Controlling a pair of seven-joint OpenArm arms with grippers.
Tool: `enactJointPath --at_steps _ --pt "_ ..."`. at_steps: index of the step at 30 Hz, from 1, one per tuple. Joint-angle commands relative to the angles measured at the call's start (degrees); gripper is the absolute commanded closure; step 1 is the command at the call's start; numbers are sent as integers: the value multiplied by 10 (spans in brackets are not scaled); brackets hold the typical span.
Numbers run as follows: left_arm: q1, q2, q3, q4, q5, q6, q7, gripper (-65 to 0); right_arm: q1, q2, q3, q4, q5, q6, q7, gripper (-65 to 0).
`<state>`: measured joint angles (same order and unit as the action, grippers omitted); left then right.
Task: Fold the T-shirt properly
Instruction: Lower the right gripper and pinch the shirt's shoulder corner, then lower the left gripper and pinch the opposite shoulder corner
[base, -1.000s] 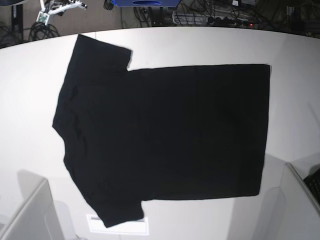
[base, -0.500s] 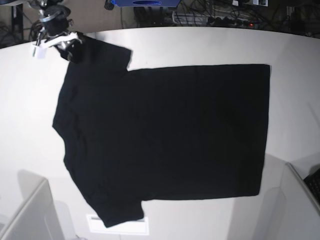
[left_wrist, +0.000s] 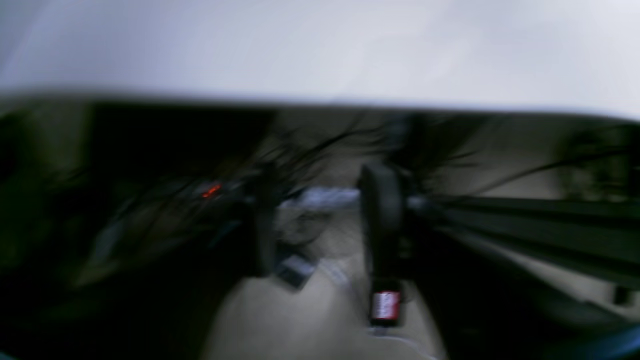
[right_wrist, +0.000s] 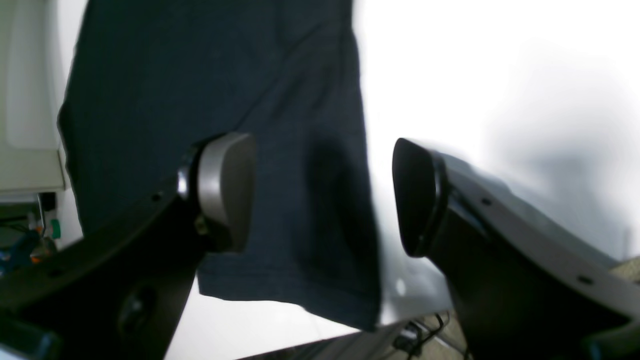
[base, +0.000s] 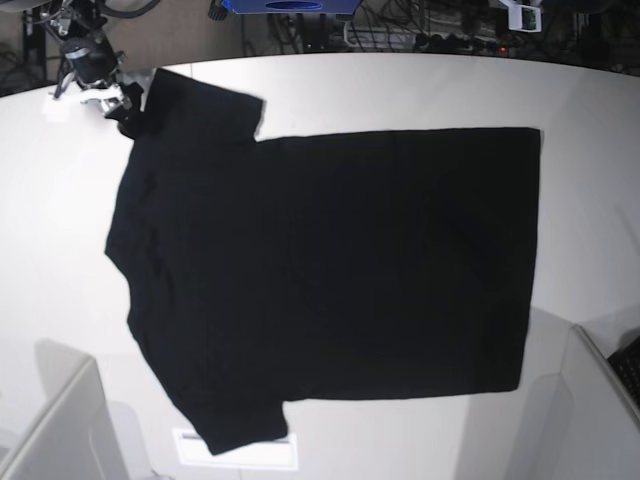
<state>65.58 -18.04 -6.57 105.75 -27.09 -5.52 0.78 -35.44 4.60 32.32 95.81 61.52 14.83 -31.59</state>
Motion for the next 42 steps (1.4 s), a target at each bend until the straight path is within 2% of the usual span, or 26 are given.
enactJointPath --at_steps 1,2,6,9,11,14,17,20,23,25,26,30,31,34,36,38,42 --pt "13 0 5 14 0 -11 -6 -370 -2 14 4 3 10 7 8 -402" --pt "13 0 11 20 0 -13 -6 -383 -2 22 3 -4 10 7 8 -402" --pt "13 1 23 28 -1 -13 -12 -360 5 33 1 -37 10 10 5 -404" --pt "11 2 10 30 -9 -13 -12 -336 12 33 -22 -49 10 10 -24 -404" --pt "9 2 -11 38 -54 -14 -12 -337 12 33 -41 -49 10 10 -32 -404" --pt "9 1 -73 43 -158 -16 -10 -337 13 33 -57 -50 9 10 -31 -404" --pt "4 -1 -145 43 -254 -16 -6 -337 13 33 -62 -50 -24 10 -30 -404" --pt "-12 0 -185 38 -267 -36 -5 -337 14 28 -62 -50 -62 10 -30 -404" --pt "-30 0 -197 16 -271 -70 2 -337 14 28 -62 -51 -64 10 -30 -402" --pt "-53 2 -201 -4 -272 -75 38 -339 14 28 -62 -52 -64 10 -29 -365" --pt "-67 3 -210 -19 -275 -77 63 -344 16 28 -62 -54 -64 10 -29 -317" --pt "-131 41 -282 -87 -344 -111 172 -347 29 32 -62 -86 -64 11 -33 -38" --pt "-148 47 -307 -99 -350 -126 205 -347 33 31 -62 -93 -64 11 -33 0" --pt "-194 67 -366 -110 -348 -169 300 -347 38 31 -62 -119 -64 11 -33 0" --pt "-225 74 -397 -114 -342 -175 359 -347 39 31 -62 -126 -64 11 -33 0" --pt "-254 82 -417 -113 -317 -175 393 -347 39 29 -62 -125 -64 11 -33 0" --pt "-310 102 -426 -113 -248 -175 423 -347 39 29 -63 -125 -64 11 -33 0"
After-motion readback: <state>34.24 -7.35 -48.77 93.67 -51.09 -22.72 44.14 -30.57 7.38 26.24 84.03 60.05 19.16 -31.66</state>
